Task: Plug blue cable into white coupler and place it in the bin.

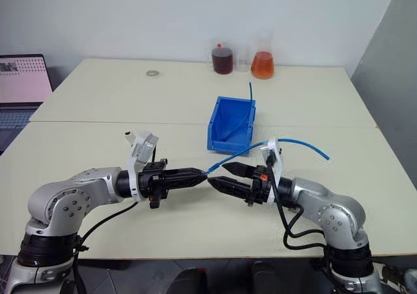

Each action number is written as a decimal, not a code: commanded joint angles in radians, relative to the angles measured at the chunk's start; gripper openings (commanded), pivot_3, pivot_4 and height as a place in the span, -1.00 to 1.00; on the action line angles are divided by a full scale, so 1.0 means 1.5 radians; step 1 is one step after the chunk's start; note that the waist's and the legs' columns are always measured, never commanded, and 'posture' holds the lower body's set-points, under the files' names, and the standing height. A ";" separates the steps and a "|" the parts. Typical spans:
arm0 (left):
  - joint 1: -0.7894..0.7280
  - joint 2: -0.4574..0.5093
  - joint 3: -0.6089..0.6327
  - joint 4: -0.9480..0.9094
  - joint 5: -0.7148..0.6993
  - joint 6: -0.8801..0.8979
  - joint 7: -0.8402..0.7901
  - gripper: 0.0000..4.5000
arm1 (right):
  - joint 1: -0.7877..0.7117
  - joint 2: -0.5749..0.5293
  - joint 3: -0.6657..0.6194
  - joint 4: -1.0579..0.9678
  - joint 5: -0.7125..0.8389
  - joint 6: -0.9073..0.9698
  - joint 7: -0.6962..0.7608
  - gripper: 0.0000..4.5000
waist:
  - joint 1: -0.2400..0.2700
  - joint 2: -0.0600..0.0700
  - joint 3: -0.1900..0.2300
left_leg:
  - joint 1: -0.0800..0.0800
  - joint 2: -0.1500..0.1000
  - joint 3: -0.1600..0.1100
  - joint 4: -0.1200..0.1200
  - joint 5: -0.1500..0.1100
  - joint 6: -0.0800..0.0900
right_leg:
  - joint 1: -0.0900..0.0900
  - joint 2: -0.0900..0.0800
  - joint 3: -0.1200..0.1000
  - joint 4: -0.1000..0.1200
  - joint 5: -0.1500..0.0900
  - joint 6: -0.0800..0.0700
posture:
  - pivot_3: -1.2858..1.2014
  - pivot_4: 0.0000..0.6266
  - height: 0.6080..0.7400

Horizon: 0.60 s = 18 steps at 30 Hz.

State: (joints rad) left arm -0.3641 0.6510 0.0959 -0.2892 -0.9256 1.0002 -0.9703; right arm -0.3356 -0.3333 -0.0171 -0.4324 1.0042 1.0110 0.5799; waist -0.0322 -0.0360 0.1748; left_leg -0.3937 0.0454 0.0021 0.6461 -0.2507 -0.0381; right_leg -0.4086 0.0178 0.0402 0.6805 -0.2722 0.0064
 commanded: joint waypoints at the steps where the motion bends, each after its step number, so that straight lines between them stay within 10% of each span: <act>1: 0.000 0.000 0.024 -0.027 -0.031 0.002 0.011 -0.91 | -0.015 0.007 -0.004 -0.006 0.033 0.008 -0.012 0.86 | 0.000 0.000 0.000 | 0.000 0.000 0.000 0.000 0.000 0.000 | 0.000 0.000 0.000 0.000 0.000 0.000 | 0.03 -0.52 1.00; 18: 0.009 -0.001 0.027 -0.041 -0.060 -0.005 0.040 -0.91 | -0.029 0.031 -0.009 0.023 0.060 0.003 -0.038 0.69 | 0.000 0.000 0.000 | 0.000 0.000 0.000 0.000 0.000 0.000 | 0.000 0.000 0.000 0.000 0.000 0.000 | 0.03 -0.52 1.00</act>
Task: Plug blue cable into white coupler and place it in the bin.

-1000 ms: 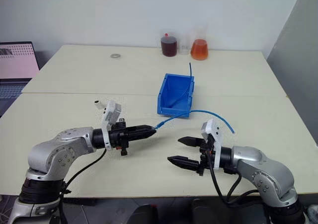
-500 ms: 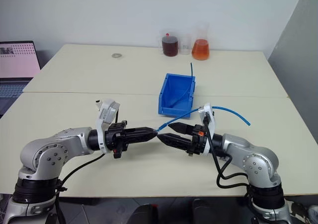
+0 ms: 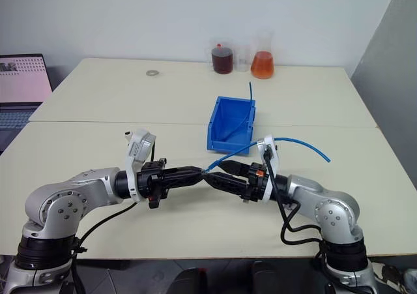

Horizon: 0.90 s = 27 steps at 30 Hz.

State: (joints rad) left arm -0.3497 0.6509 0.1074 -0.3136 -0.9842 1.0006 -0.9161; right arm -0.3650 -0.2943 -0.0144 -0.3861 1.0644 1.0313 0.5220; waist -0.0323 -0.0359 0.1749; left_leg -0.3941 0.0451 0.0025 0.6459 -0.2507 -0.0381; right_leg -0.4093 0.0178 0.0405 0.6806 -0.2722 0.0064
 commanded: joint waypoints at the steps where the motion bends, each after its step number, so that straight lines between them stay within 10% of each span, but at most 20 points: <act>1: 0.000 -0.002 0.021 -0.024 -0.023 -0.005 0.007 -0.91 | -0.009 0.005 -0.012 -0.007 0.021 -0.011 0.001 0.65 | 0.000 0.000 0.000 | 0.000 0.000 0.000 0.000 0.000 0.000 | 0.000 0.000 0.000 0.000 0.000 0.000 | 0.03 -0.52 1.00; 15: 0.005 -0.002 0.020 -0.032 -0.042 -0.008 0.023 -0.91 | -0.007 0.009 -0.012 -0.005 0.037 -0.010 -0.001 -0.83 | 0.000 0.000 0.000 | 0.000 0.000 0.000 0.000 0.000 0.000 | -0.001 0.000 0.000 0.000 0.000 0.000 | 0.03 -0.52 1.00; 27: 0.015 0.002 0.016 -0.045 -0.052 -0.002 0.015 -0.91 | -0.006 0.001 -0.011 -0.005 0.065 0.002 0.006 -0.88 | 0.000 0.000 0.000 | -0.001 0.000 0.000 0.000 0.000 0.000 | -0.001 0.000 0.000 0.000 0.000 0.000 | 0.03 -0.52 1.00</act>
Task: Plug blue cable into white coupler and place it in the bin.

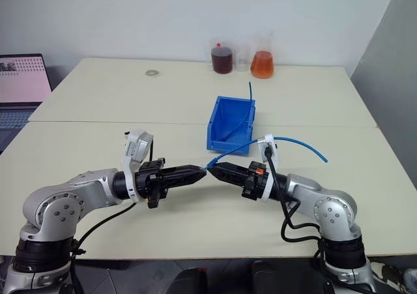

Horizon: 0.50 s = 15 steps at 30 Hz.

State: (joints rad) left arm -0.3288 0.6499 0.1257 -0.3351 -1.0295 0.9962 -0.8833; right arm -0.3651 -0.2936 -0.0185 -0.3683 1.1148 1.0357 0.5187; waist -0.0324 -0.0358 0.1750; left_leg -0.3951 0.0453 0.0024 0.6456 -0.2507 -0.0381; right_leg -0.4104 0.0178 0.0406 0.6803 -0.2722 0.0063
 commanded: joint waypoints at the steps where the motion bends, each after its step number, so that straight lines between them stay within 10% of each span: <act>1: 0.001 0.003 0.004 -0.031 -0.023 0.001 -0.007 -0.91 | -0.004 -0.001 -0.008 -0.018 0.033 0.000 0.009 -0.88 | 0.000 0.000 0.000 | 0.000 0.000 0.000 0.000 0.000 0.000 | 0.000 0.000 0.000 0.000 0.000 0.000 | 0.03 -0.52 1.00; 7: 0.002 0.005 0.008 -0.031 -0.026 0.002 -0.005 -0.91 | 0.003 -0.008 0.004 -0.030 0.021 -0.007 0.014 -0.88 | 0.000 0.000 0.000 | 0.000 0.000 0.000 0.000 0.000 0.000 | 0.000 0.000 0.000 0.000 0.000 0.000 | 0.03 -0.52 1.00; 15: -0.001 0.009 0.011 -0.023 -0.027 -0.002 -0.004 -0.91 | 0.004 -0.024 0.022 -0.036 -0.011 -0.020 0.020 0.09 | 0.000 0.000 0.000 | 0.000 0.000 0.000 0.000 0.000 0.000 | 0.000 0.000 0.000 0.000 0.000 0.000 | 0.03 -0.52 1.00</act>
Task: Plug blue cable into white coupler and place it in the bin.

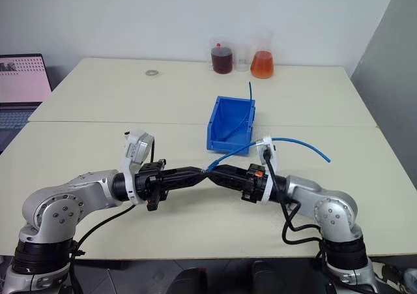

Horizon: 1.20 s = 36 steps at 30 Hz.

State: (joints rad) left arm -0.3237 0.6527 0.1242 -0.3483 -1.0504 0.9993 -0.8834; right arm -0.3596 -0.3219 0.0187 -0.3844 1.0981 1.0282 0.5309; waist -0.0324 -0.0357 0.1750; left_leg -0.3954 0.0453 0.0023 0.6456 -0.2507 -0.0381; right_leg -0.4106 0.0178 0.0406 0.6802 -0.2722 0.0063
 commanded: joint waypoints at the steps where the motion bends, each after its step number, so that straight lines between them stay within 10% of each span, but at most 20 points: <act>1: -0.004 0.009 0.012 -0.011 -0.011 -0.005 -0.006 -0.91 | 0.000 -0.005 -0.006 -0.025 0.008 -0.013 0.011 0.21 | 0.000 0.000 0.000 | 0.000 0.000 0.000 0.000 0.000 0.000 | 0.000 0.000 0.000 0.000 0.000 0.000 | 0.03 -0.52 1.00; 18: 0.003 0.017 0.010 -0.006 -0.002 -0.013 -0.020 -0.91 | -0.013 -0.001 -0.031 0.000 0.060 -0.005 -0.001 0.23 | 0.000 0.000 0.000 | 0.000 0.000 0.000 0.000 0.000 0.000 | 0.000 0.000 0.000 0.000 0.000 0.000 | 0.03 -0.52 1.00; 28: 0.005 0.018 0.009 -0.007 0.000 -0.015 -0.023 -0.91 | -0.016 0.002 -0.021 0.000 0.057 -0.006 0.000 -0.92 | 0.000 0.000 0.000 | 0.000 0.000 0.000 0.000 0.000 0.000 | -0.001 0.000 0.000 0.000 0.000 0.000 | 0.03 -0.52 1.00; 36: 0.014 0.023 -0.003 -0.005 0.022 -0.033 -0.039 -0.91 | -0.015 0.000 -0.019 0.000 0.062 -0.002 0.005 -0.93 | 0.000 0.000 0.000 | -0.001 0.000 0.000 0.000 0.000 0.000 | -0.001 0.000 0.000 0.000 0.000 0.000 | 0.03 -0.52 1.00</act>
State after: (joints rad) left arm -0.3069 0.6741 0.1214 -0.3460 -1.0331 0.9744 -0.9231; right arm -0.3674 -0.3252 -0.0044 -0.3678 1.1612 1.0290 0.5243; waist -0.0324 -0.0356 0.1751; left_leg -0.3962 0.0453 0.0025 0.6452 -0.2507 -0.0381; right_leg -0.4117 0.0178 0.0406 0.6799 -0.2723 0.0062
